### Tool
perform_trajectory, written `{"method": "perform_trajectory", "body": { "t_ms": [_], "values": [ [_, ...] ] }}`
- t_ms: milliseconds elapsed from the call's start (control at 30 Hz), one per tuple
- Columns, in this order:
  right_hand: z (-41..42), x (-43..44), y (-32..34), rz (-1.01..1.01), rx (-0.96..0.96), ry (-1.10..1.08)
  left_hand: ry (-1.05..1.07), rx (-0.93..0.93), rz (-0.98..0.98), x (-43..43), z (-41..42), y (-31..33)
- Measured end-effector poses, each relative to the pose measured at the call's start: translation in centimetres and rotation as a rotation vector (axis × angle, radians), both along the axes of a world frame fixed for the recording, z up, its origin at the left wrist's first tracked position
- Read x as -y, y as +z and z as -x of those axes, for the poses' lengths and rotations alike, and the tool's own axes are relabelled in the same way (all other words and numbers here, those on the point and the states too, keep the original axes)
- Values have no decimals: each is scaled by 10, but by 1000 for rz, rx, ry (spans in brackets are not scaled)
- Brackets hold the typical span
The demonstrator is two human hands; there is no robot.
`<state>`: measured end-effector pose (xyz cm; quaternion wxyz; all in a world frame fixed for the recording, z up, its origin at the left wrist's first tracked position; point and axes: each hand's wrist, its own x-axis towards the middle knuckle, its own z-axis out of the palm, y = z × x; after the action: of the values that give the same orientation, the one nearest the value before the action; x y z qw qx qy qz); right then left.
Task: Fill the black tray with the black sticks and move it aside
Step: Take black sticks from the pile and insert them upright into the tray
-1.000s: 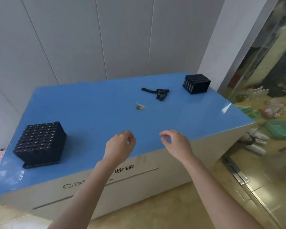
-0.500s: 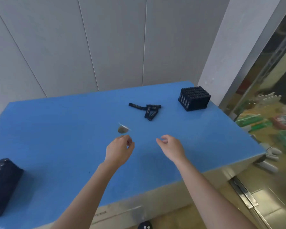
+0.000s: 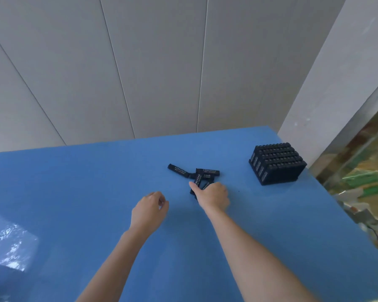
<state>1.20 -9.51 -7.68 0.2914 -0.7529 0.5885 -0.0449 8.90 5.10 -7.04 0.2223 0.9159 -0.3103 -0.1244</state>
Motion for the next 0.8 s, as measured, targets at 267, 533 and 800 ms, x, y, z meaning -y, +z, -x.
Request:
{"method": "perform_trajectory", "body": {
  "t_ms": [267,533,800],
  "values": [
    [-6,23,-2,200,-211,289,111,-62,27,46,-11,-6],
    [35,43,2,82,-192,509,268,-234,151,119,-18,-14],
    [81,66,-2,-207,74,391,380,-80,-64,155,-38,-24]
  ]
}}
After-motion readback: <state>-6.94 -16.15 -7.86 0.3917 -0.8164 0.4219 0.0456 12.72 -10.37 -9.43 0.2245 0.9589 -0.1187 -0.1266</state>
